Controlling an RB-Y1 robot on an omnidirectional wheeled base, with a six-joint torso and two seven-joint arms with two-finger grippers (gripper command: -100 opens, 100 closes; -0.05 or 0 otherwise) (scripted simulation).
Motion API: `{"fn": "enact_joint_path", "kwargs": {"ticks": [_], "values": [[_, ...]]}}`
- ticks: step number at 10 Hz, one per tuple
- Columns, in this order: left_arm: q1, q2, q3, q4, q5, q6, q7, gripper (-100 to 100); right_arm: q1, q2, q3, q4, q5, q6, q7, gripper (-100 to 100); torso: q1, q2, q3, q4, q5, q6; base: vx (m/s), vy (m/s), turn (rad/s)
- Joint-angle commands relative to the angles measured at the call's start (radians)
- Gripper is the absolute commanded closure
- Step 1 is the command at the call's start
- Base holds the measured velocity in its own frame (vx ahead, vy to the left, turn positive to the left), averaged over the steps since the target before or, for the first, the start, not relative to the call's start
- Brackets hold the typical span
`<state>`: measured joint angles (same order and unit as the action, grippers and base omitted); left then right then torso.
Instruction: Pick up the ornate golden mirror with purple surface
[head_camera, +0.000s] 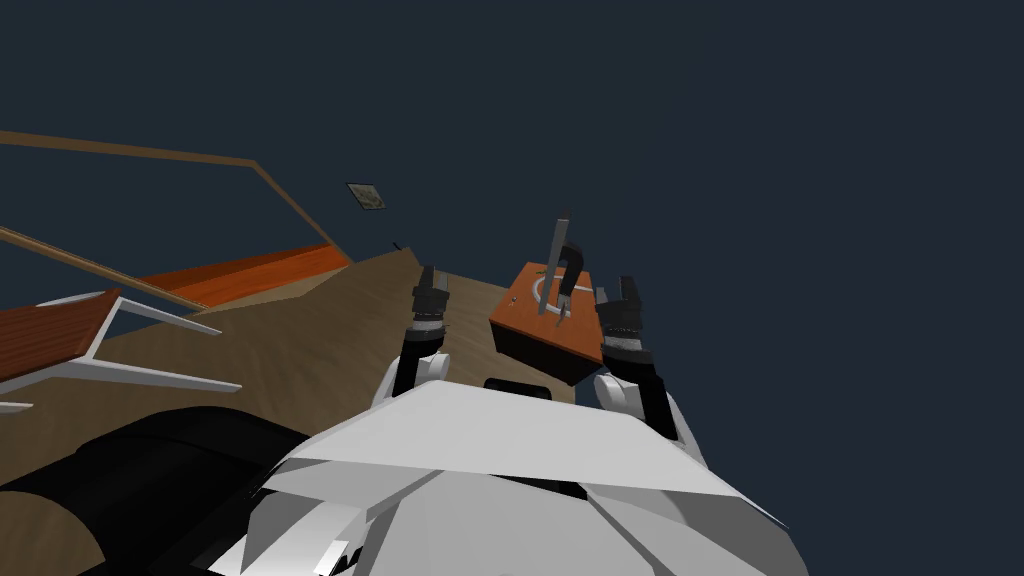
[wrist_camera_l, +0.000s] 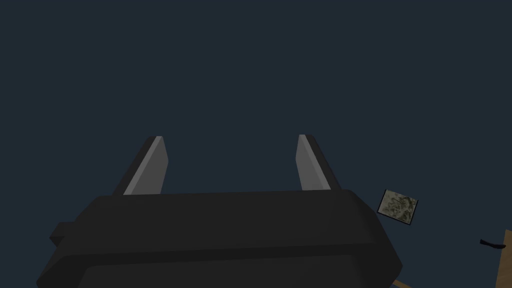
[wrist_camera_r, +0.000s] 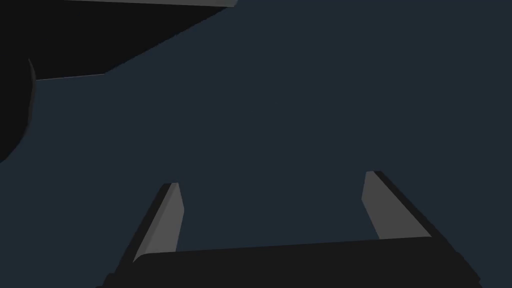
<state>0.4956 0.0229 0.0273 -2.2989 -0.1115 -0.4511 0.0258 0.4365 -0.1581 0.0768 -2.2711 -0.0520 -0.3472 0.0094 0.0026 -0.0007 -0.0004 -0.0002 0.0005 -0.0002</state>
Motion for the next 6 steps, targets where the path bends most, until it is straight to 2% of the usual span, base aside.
{"fn": "enact_joint_path", "kwargs": {"ticks": [1, 3, 4, 6], "values": [[0.000, 0.000, 0.000, 0.000, 0.000, 0.000, 0.000, 0, 0.004, -0.043, 0.039, 0.030, -0.015, 0.025, 0.022, -100, 0.000, 0.000, 0.000, 0.000, 0.000, 0.000, 0.010, 0.051, 0.061], [0.000, 0.000, 0.000, 0.000, 0.000, 0.000, 0.000, 0, -0.006, -0.104, 0.081, 0.083, -0.042, 0.065, 0.046, -100, 0.001, 0.000, 0.000, 0.000, 0.000, 0.000, 0.013, 0.064, 0.072], [0.000, 0.000, 0.000, 0.000, 0.000, 0.000, 0.000, 0, -0.006, -0.110, 0.081, 0.083, -0.042, 0.065, 0.046, -100, 0.002, 0.000, 0.000, 0.000, 0.000, 0.000, 0.003, 0.047, 0.016], [0.000, 0.000, 0.000, 0.000, 0.000, 0.000, 0.000, 0, -0.019, -0.170, 0.128, 0.145, -0.073, 0.110, 0.072, -100, 0.001, 0.000, 0.000, 0.000, 0.000, 0.000, 0.007, 0.054, 0.081]]}}
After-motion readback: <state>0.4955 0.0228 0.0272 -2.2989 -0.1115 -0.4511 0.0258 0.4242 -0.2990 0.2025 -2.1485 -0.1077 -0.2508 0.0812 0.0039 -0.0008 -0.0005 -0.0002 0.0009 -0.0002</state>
